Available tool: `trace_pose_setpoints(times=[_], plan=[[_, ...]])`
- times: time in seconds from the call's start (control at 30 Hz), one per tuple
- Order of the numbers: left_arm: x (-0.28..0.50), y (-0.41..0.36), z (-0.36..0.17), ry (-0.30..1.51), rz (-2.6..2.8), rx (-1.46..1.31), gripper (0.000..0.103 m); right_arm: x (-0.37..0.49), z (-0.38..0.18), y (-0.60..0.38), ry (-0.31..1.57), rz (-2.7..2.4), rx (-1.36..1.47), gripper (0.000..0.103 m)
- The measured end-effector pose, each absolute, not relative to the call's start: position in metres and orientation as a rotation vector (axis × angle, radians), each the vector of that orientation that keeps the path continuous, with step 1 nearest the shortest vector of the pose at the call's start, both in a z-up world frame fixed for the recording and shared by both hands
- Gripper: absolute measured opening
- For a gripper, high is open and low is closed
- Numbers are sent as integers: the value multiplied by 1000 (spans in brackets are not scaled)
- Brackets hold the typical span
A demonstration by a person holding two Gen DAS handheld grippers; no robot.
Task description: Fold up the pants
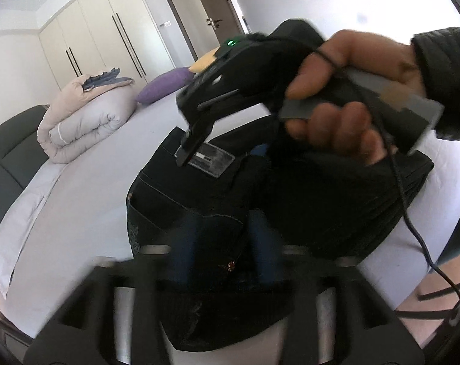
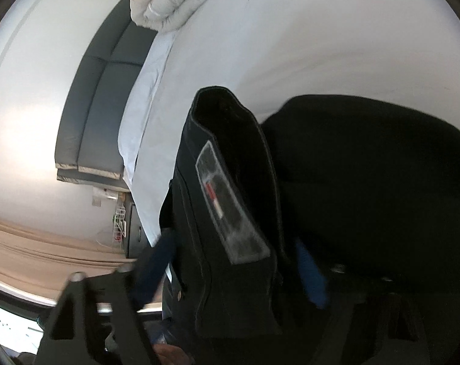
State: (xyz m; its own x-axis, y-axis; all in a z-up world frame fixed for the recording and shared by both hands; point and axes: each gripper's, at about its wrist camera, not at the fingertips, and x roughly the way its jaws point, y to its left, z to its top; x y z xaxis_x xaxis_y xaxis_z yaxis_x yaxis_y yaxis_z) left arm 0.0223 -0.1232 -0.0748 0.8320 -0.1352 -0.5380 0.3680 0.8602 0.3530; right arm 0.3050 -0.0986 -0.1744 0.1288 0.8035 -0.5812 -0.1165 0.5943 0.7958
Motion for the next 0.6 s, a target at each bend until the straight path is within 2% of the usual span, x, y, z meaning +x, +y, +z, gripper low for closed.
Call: trace_pose_setpoints(times=[0.03, 0.07, 0.2, 0.4, 0.53, 0.6], plan=[[17, -115, -73, 500, -265, 463, 103, 308, -177, -96, 1283, 751, 665, 41], [14, -102, -68, 471, -258, 466, 103, 309, -178, -92, 1293, 741, 649, 30], [4, -118, -69, 417, -223, 580, 103, 301, -169, -96, 1246, 719, 709, 22], [-12, -157, -93, 304, -82, 828, 103, 276, -127, -101, 1171, 750, 851, 22], [-10, -162, -98, 279, -45, 867, 102, 266, -112, -98, 1185, 772, 885, 22], [-10, -158, -94, 268, -44, 846, 83, 261, -109, -103, 1195, 776, 905, 22]])
